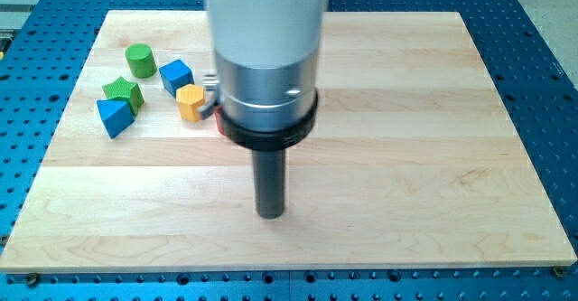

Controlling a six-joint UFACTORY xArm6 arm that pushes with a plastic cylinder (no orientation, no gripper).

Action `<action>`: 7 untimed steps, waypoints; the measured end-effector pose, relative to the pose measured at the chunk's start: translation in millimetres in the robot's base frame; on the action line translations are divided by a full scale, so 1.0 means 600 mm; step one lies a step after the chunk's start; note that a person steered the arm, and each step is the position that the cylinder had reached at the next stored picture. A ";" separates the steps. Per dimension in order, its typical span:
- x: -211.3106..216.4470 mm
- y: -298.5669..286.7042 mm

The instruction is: Push the red star into the red circle

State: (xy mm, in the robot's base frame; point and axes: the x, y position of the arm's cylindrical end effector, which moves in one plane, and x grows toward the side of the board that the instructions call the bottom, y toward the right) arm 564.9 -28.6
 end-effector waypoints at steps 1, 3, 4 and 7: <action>-0.034 -0.045; -0.293 0.039; -0.375 0.021; -0.308 -0.074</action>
State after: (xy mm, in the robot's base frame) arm 380.2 -73.0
